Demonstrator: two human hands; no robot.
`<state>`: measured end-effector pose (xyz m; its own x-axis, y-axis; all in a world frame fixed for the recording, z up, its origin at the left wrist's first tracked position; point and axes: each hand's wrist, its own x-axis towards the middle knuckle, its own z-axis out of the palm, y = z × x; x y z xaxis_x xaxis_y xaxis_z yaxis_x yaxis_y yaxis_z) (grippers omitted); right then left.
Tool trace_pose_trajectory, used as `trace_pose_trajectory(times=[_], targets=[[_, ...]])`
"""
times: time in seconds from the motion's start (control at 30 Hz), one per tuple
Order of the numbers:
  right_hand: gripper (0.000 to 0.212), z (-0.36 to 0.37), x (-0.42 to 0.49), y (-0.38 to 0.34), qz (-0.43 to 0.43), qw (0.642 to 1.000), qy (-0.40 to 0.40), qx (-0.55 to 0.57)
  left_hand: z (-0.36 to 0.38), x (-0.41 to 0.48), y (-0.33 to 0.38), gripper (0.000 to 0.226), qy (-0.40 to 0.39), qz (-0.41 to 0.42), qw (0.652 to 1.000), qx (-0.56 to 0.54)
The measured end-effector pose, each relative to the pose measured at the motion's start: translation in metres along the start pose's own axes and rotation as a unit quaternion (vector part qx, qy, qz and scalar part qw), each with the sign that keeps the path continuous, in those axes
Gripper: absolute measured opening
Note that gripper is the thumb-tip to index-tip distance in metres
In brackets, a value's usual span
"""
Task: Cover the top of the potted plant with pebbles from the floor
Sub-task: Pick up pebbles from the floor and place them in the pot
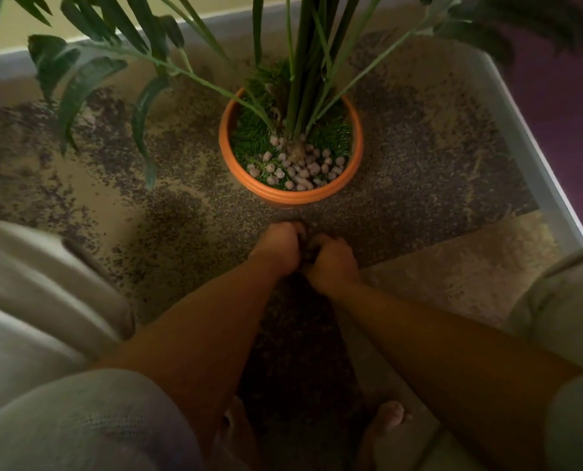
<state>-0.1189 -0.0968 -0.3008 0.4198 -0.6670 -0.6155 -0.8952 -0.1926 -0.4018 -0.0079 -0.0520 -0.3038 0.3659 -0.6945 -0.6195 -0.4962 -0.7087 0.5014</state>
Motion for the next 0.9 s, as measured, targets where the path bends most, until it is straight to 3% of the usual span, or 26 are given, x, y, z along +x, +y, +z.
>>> trace_pose_trajectory(times=[0.17,0.63,0.9], targets=[[0.037,-0.002,0.003,-0.001,0.007,1.000,-0.021,0.003,0.000,0.003,-0.001,0.016,0.021,-0.023,0.999,-0.035],[0.023,-0.011,0.009,-0.001,0.056,0.998,0.004,-0.016,-0.002,-0.003,0.000,0.013,0.020,-0.064,0.996,-0.066],[0.027,-0.005,-0.001,-0.002,-0.031,0.991,-0.007,-0.129,-0.003,-0.010,-0.001,0.019,0.022,-0.097,0.992,-0.077]])
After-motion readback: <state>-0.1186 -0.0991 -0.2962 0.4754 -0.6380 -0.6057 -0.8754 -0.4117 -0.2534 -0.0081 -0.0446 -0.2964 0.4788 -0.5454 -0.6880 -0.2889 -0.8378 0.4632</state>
